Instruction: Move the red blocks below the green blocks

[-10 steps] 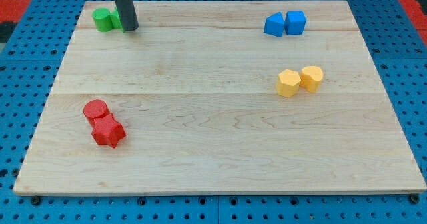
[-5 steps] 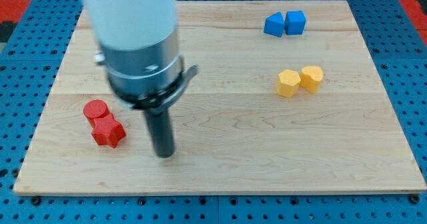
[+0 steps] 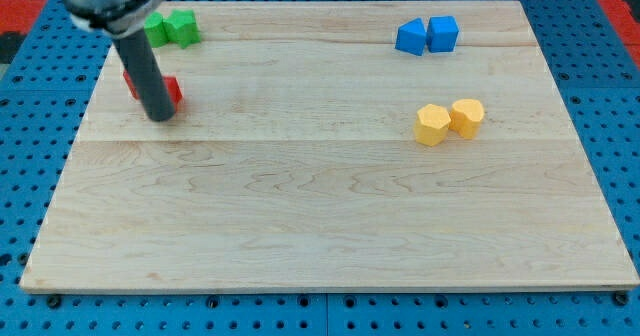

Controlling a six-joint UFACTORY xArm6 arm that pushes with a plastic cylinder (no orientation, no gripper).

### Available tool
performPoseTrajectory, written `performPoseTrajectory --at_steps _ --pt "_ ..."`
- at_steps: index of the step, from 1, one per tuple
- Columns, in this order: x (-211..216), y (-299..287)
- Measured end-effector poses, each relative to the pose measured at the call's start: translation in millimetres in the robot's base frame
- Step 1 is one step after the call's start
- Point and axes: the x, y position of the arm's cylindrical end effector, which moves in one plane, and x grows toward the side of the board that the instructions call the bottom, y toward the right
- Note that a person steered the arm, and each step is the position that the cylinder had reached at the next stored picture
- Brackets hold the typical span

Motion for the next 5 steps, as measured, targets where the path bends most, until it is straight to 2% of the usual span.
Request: performPoseTrajectory --at_steps 1,2,3,4,5 --pt "-34.6 -1.4" --pt "-19.8 12.6" --pt "-24.5 -22.5" --pt "-44.4 -41.9" --pt "-55.3 -19.4"
